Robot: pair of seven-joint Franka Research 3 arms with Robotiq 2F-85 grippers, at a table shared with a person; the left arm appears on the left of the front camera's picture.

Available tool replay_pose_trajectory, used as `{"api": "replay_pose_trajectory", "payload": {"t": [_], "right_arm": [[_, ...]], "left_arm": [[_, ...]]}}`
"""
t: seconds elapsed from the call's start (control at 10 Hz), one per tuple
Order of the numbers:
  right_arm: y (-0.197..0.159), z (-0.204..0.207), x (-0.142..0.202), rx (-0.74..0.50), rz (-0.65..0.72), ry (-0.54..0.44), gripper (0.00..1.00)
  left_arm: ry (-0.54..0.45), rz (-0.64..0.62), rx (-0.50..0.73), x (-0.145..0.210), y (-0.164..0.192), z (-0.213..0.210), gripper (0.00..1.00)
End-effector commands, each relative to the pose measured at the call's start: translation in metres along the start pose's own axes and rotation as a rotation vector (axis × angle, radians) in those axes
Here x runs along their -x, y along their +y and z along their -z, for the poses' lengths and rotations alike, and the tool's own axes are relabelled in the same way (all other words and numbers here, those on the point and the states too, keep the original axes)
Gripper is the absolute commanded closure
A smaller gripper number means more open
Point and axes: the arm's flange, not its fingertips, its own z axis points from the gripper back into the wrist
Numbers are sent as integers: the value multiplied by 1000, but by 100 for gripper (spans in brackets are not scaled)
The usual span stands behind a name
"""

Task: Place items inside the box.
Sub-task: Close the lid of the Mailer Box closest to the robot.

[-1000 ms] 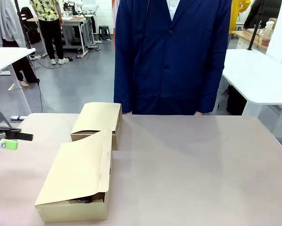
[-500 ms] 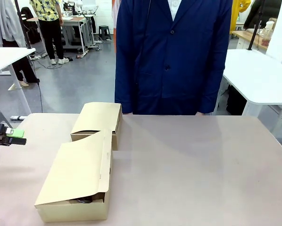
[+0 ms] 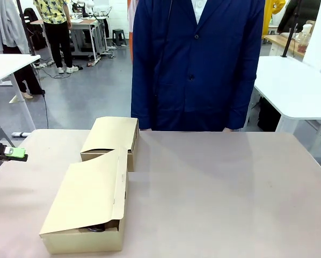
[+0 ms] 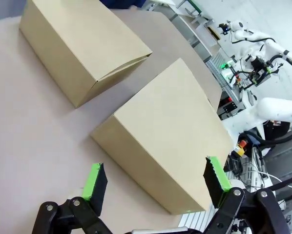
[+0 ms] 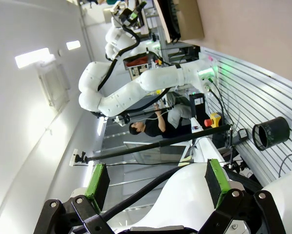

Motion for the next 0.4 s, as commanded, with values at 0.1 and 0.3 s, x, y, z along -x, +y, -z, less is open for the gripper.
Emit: {"api": "replay_pose_trajectory", "payload": {"t": [0.1, 0.3], "right_arm": [[6, -1, 0, -21, 7, -11, 0], [6, -1, 0, -21, 7, -11, 0]], "left_arm": [[-4, 11, -1, 4, 0, -1, 0], [-4, 11, -1, 4, 0, -1, 0]]}}
